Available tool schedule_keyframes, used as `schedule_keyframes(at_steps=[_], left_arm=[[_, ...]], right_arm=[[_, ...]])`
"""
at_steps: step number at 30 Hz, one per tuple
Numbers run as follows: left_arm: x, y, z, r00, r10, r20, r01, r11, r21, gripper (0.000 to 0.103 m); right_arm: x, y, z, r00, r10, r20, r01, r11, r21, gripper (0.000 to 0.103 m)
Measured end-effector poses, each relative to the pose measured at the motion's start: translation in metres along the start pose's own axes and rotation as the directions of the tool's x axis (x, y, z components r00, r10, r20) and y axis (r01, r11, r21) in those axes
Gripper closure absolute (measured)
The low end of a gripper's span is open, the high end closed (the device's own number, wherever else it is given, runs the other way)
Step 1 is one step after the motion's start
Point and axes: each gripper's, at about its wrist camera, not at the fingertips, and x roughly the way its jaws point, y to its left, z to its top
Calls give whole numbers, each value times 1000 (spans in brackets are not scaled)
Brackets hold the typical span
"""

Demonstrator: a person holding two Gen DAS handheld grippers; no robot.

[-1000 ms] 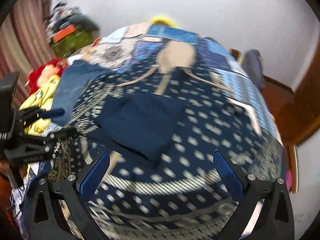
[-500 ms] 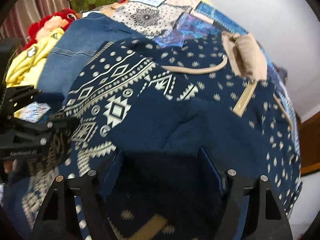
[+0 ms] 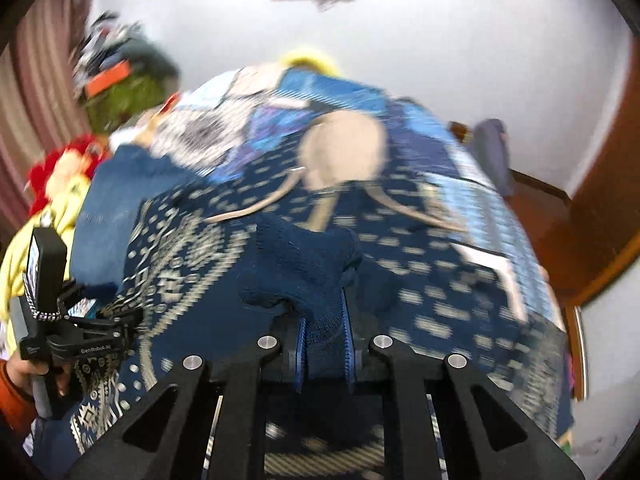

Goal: Fold large clothes

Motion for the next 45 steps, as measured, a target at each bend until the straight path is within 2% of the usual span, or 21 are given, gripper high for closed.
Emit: schedule_keyframes(at_steps=[4, 8, 9, 13, 16, 18, 19, 20, 21, 26, 28, 31, 34, 37, 40, 43, 45], left_arm=[[0, 1, 1, 1000, 9, -15, -9, 1000, -27, 30], [1, 0, 1, 999, 34, -25, -35, 999, -29, 27], [2, 0, 2, 999, 40, -28, -41, 999, -33, 25], [4, 2, 4, 998, 51, -37, -52, 998, -39, 23], [5, 2, 4, 997, 61, -38, -62, 998, -30, 23], [5, 1, 3, 997, 65, -38, -66, 997, -26, 23], [6, 0, 3, 997, 66, -39, -67, 997, -24, 23], [5, 0, 3, 997, 68, -40, -68, 997, -22, 23], [5, 0, 4, 997, 69, -41, -70, 997, -21, 22], [-12, -10, 9, 992, 123, -13, -123, 992, 16, 24], [-30, -19, 16, 989, 143, 35, -144, 989, 41, 24], [-58, -34, 30, 988, 116, 106, -123, 991, 59, 24], [-80, -56, 46, 985, 71, 159, -85, 993, 81, 24], [-97, -83, 60, 981, 1, 192, -25, 992, 122, 24], [-103, -121, 65, 979, -69, 194, 35, 984, 173, 24], [-100, -151, 66, 976, -139, 166, 102, 971, 218, 24], [-89, -173, 64, 974, -184, 133, 148, 959, 242, 24]], right_arm=[[-14, -57, -19, 998, -60, -19, 61, 994, 85, 91], [-9, -99, -49, 993, -79, -88, 91, 984, 150, 91], [-6, -107, -57, 990, -101, -102, 116, 981, 153, 91], [11, -128, -82, 979, -100, -178, 129, 979, 157, 91], [15, -130, -94, 975, -131, -180, 151, 983, 100, 90], [13, -126, -96, 966, -187, -178, 200, 978, 56, 80], [13, -126, -97, 955, -237, -180, 247, 968, 35, 56], [13, -126, -98, 933, -316, -172, 322, 947, 7, 26], [12, -128, -99, 923, -349, -159, 353, 936, -6, 20], [-2, -153, -104, 957, -215, -193, 240, 964, 117, 19], [-15, -163, -106, 969, -160, -186, 192, 967, 169, 19], [-35, -176, -110, 981, -109, -158, 142, 965, 220, 19], [-49, -194, -114, 985, -94, -146, 132, 951, 280, 19], [-55, -218, -119, 985, -83, -153, 134, 924, 358, 19], [-54, -245, -128, 984, -66, -165, 132, 894, 429, 19], [-41, -272, -142, 980, -18, -197, 121, 843, 523, 19], [-29, -290, -153, 978, 31, -208, 103, 792, 602, 19]])
